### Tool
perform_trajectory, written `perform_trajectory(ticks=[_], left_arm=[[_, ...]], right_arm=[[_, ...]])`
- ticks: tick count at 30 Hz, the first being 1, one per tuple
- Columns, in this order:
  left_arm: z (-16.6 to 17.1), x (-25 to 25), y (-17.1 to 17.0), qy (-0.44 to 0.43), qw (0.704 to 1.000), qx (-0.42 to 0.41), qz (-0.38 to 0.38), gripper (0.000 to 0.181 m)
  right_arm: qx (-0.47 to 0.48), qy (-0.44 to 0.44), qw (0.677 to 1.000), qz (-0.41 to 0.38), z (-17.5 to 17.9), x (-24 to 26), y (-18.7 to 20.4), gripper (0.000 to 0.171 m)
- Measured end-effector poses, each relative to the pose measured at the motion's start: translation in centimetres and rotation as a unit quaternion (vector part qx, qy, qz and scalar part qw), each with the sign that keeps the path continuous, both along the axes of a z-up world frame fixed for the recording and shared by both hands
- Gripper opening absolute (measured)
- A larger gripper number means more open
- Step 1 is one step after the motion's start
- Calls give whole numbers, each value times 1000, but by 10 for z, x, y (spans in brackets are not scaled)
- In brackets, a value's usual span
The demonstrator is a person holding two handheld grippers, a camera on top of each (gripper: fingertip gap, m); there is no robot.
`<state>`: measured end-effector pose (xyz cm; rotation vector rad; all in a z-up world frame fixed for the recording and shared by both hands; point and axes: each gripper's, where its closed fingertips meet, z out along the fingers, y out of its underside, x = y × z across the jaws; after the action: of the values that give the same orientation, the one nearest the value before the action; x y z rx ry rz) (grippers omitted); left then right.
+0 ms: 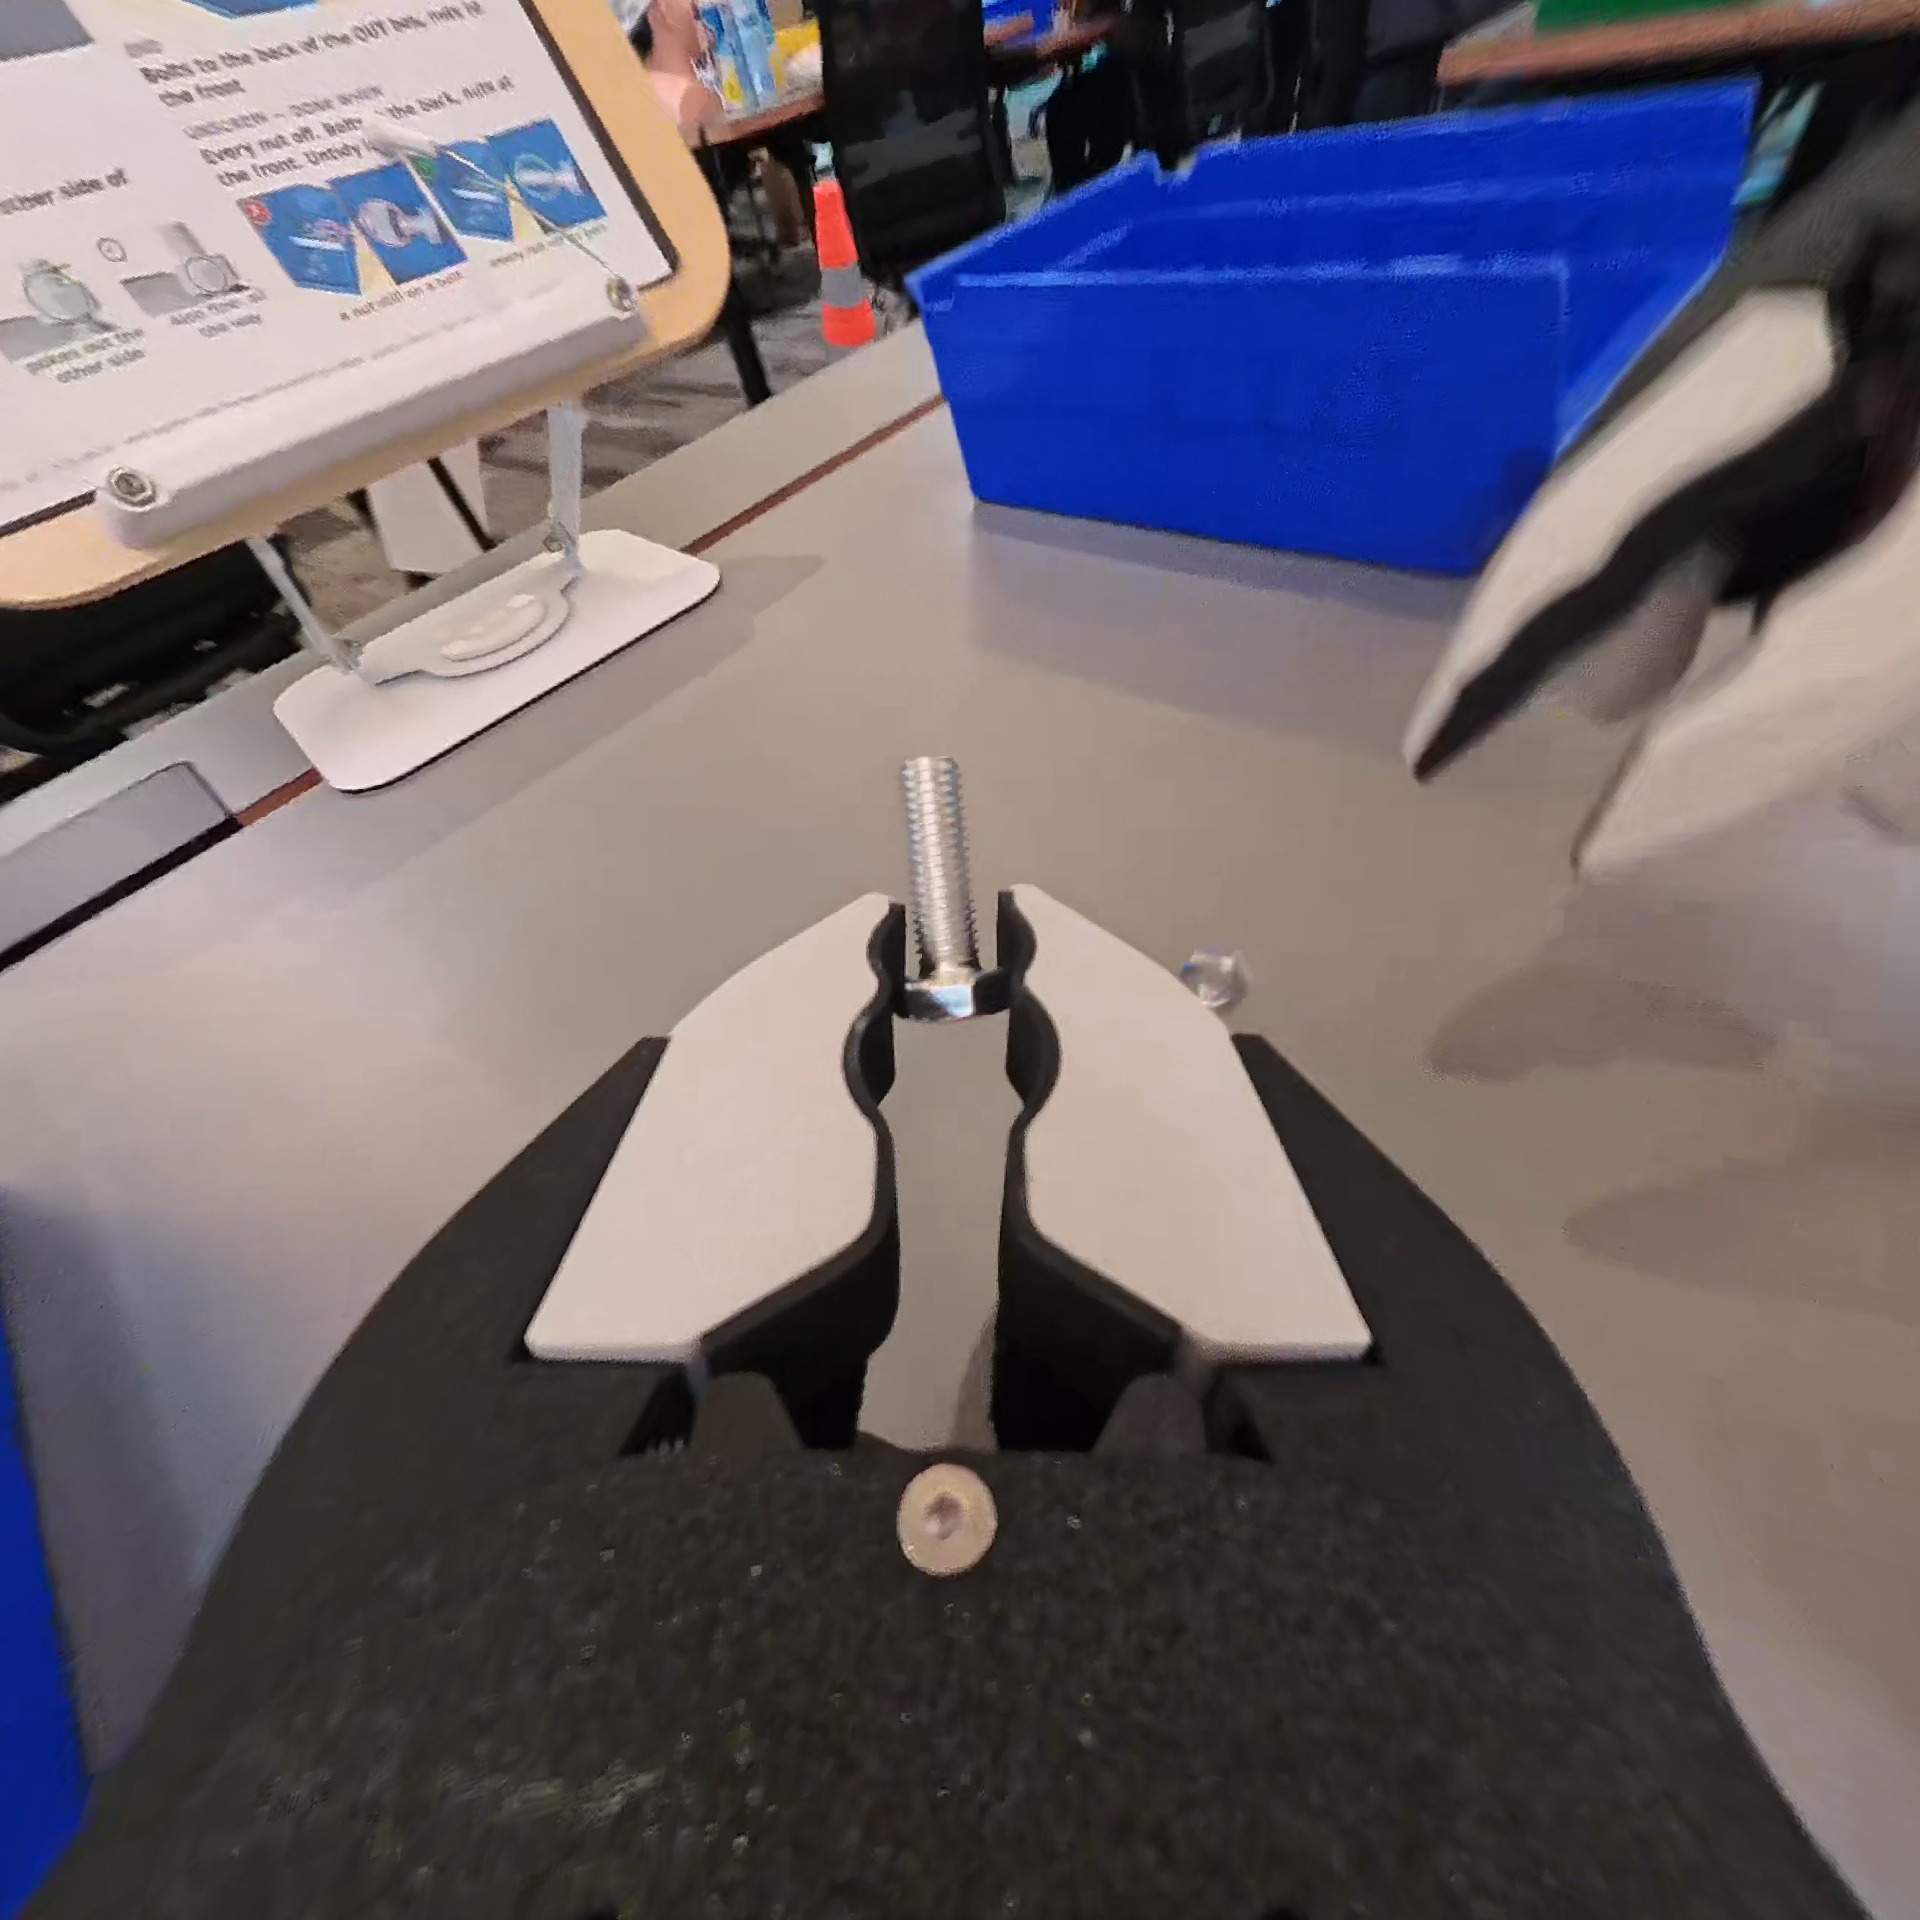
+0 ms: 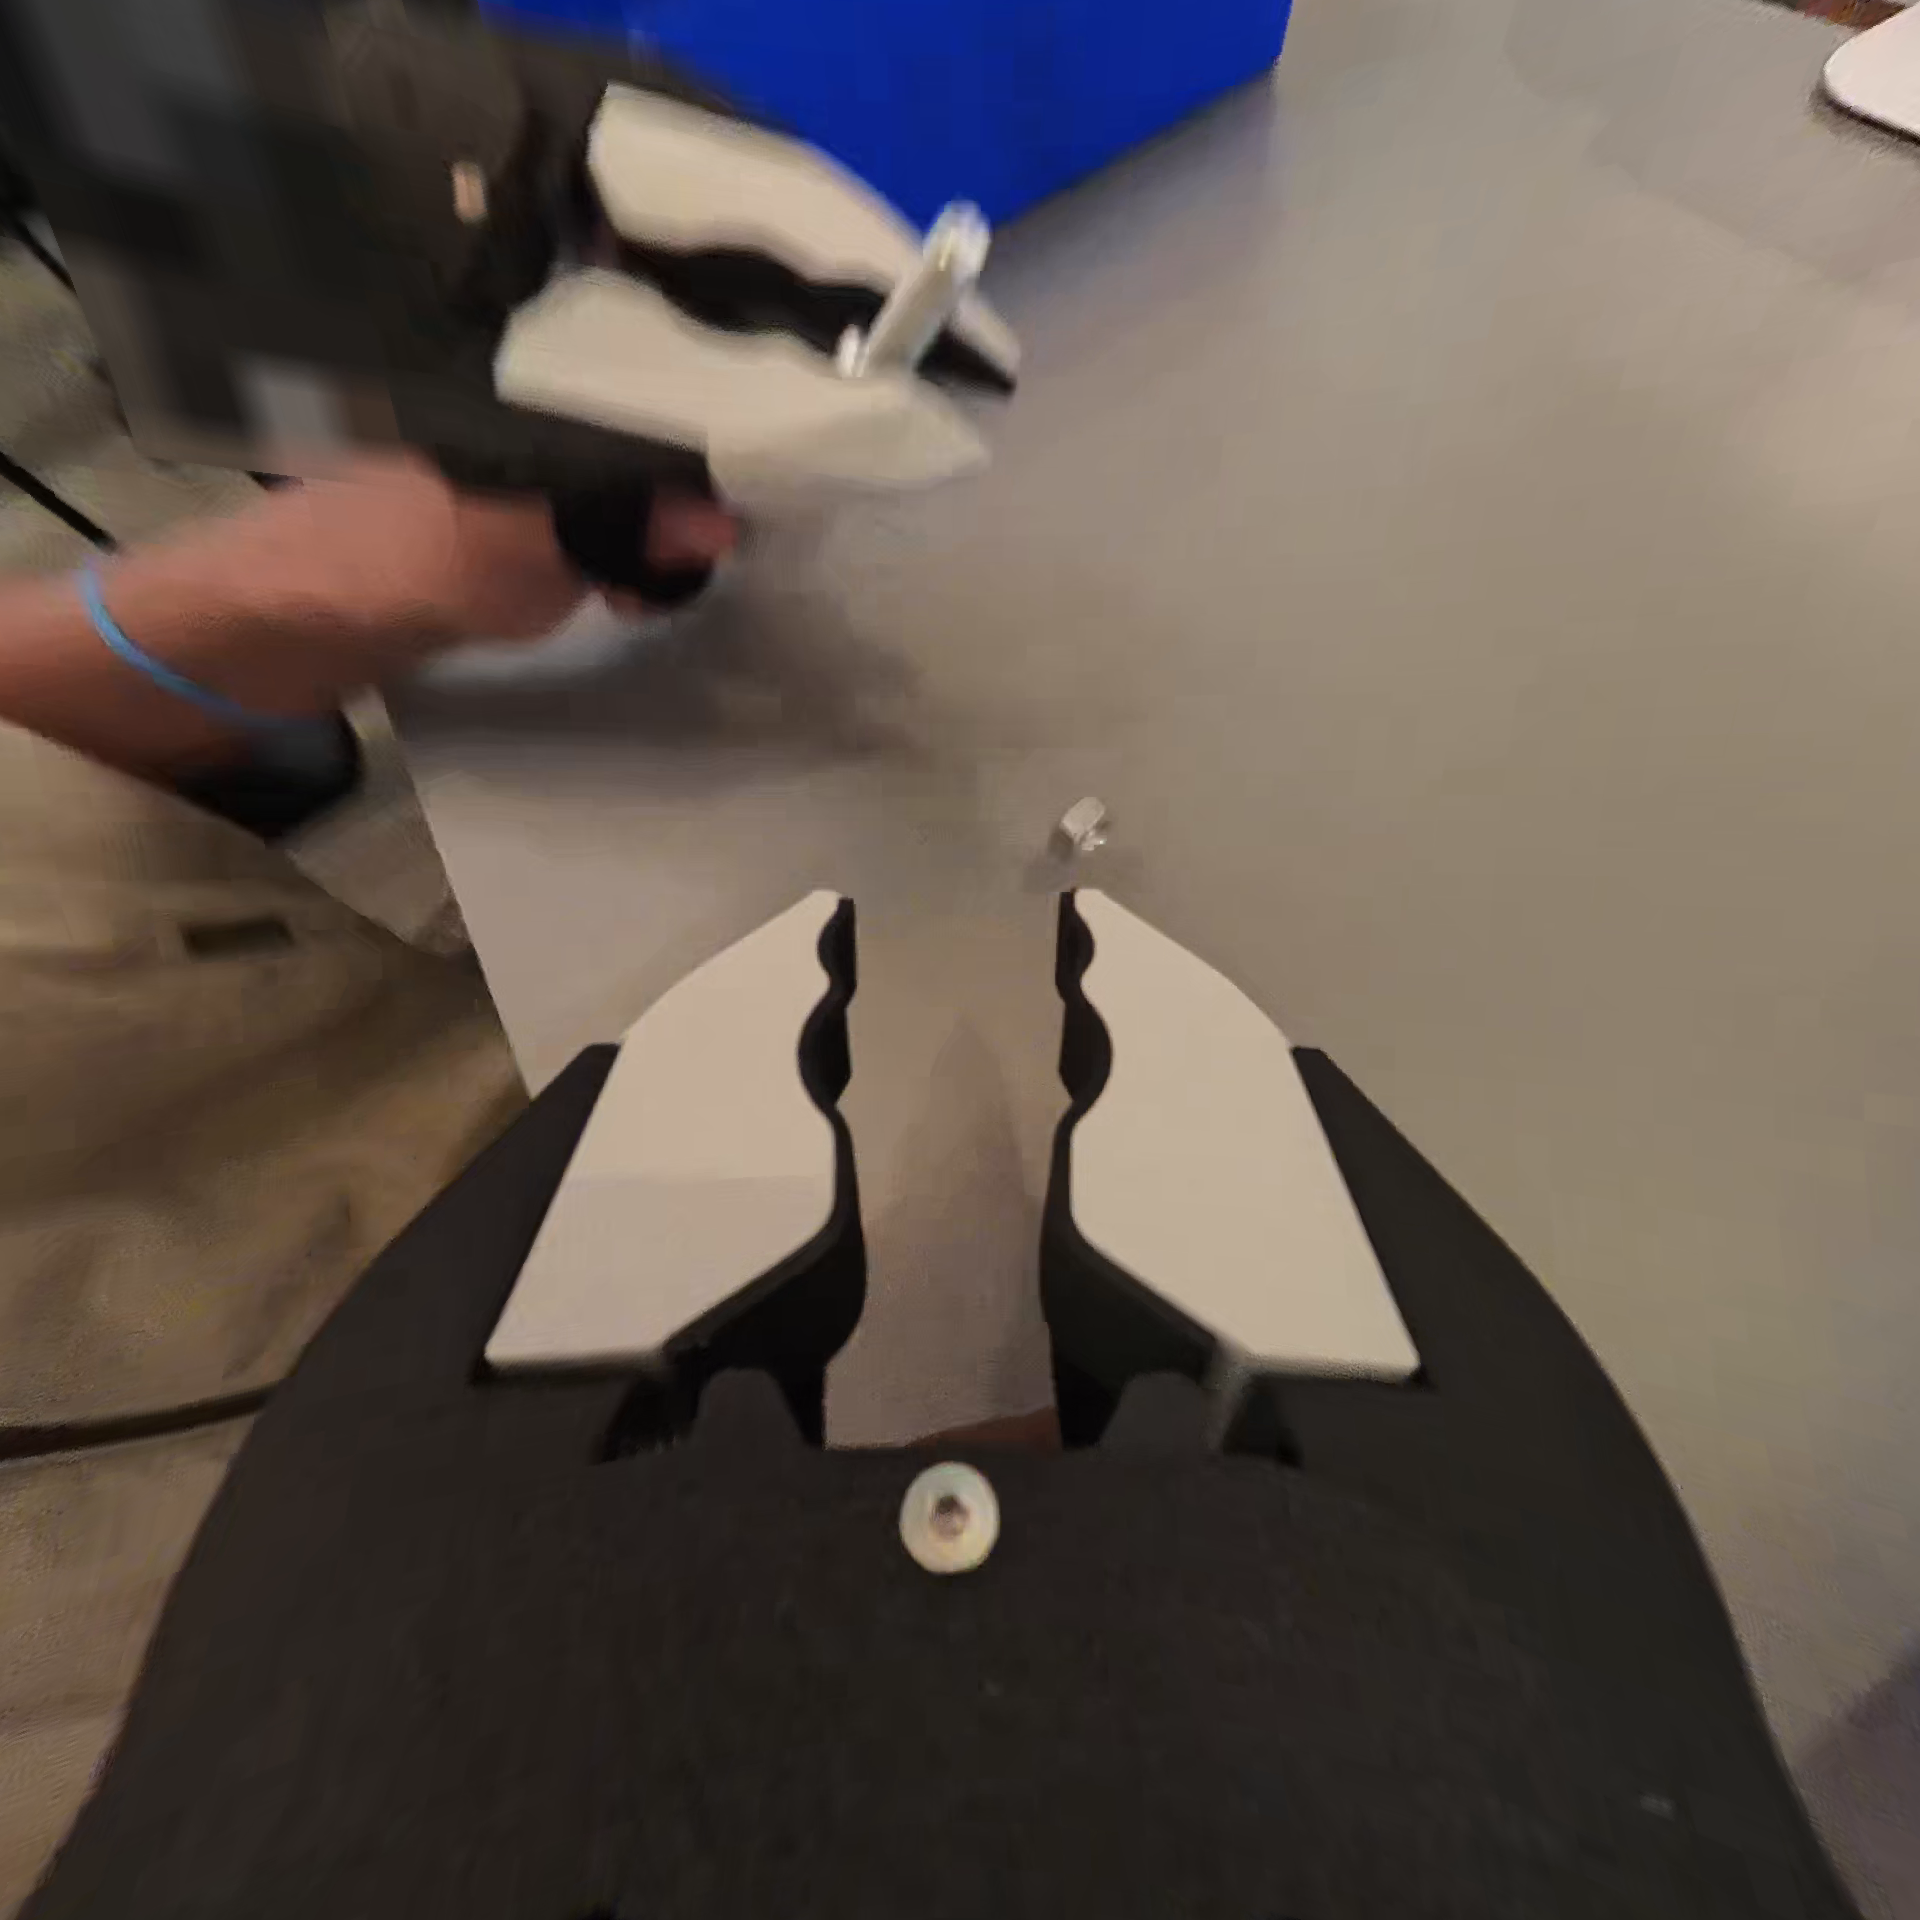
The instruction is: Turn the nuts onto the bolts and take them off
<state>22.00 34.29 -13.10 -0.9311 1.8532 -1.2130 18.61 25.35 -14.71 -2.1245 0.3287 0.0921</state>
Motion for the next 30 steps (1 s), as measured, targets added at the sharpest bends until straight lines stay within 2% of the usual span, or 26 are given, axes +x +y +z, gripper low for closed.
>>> perform_trajectory(ticks=[3,6,9,13,22,30], left_arm=[[7,-2,14,-1,997,-83,-2,16],[14,-8,24,-4,986,-168,-20,16],[22,-15,30,-25,978,-204,-30,16],[29,-19,30,-46,972,-226,-46,16],[27,-25,14,-42,975,-202,-80,16],[26,-25,13,-34,974,-205,-87,16]], right_arm=[[-36,-74,996,-14,-19,-8,2,34],[-73,-94,992,-34,-34,5,7,37],[-102,-109,988,-42,-44,24,15,33],[-105,-97,989,-23,-47,40,43,27],[-164,-90,982,-20,-70,62,54,32],[-142,-77,987,-13,-71,57,60,17]])
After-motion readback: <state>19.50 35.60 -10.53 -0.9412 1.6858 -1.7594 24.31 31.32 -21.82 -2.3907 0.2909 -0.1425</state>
